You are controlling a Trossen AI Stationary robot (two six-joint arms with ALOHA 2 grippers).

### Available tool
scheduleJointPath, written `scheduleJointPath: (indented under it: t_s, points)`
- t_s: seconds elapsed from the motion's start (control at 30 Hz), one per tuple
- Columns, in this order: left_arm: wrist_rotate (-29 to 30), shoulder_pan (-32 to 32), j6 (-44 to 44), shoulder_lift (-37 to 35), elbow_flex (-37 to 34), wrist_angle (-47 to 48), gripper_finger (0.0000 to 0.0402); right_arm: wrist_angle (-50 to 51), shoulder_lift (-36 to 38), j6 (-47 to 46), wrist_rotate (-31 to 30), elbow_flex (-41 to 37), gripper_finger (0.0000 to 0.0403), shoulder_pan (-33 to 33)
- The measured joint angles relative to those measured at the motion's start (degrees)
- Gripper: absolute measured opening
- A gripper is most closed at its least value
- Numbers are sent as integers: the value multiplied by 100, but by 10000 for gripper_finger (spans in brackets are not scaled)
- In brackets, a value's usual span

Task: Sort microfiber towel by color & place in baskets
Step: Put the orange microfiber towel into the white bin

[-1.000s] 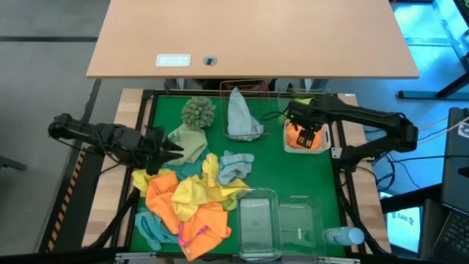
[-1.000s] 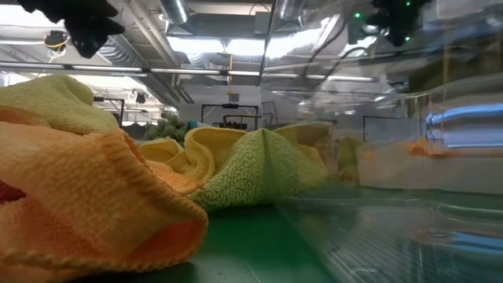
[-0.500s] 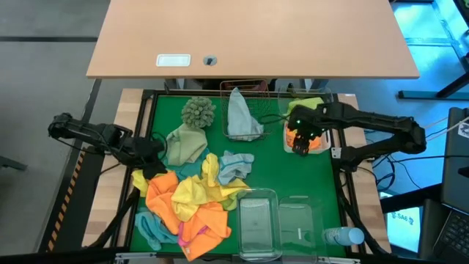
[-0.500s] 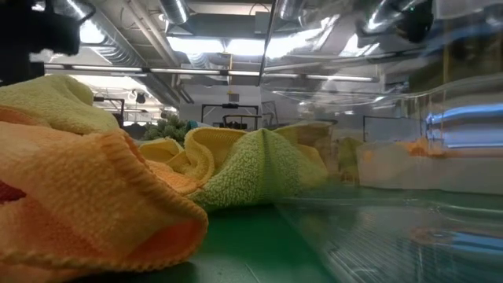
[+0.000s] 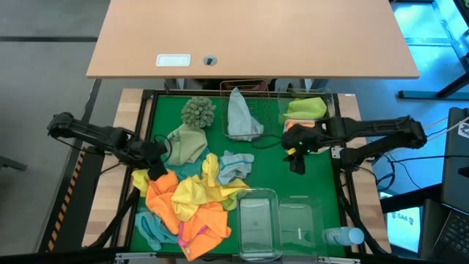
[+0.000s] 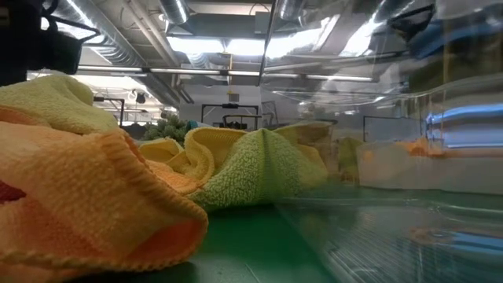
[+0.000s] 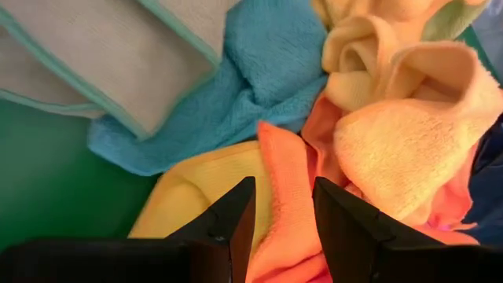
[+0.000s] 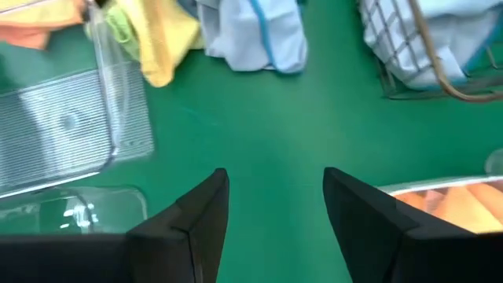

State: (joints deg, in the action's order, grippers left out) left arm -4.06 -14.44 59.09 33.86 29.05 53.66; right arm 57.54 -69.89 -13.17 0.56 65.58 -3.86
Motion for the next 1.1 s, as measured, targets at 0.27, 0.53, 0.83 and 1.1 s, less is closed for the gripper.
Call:
scheduleJointPath:
  t_s: [0.27,0.53,0.83,1.1]
  points:
    - [-221,0,52,399,-23,-93,123,-176,0,-55,-5,0,205,-346]
    - [-492,-2,54,728,-25,-156,123,-245,-2,-55,-9,0,205,-415]
    - [-854,-2,43,1102,-25,-539,124,-258,-2,-55,-9,0,205,-402]
    - [-910,-2,-337,1297,-28,-709,81,-390,-7,-55,-11,0,205,-402]
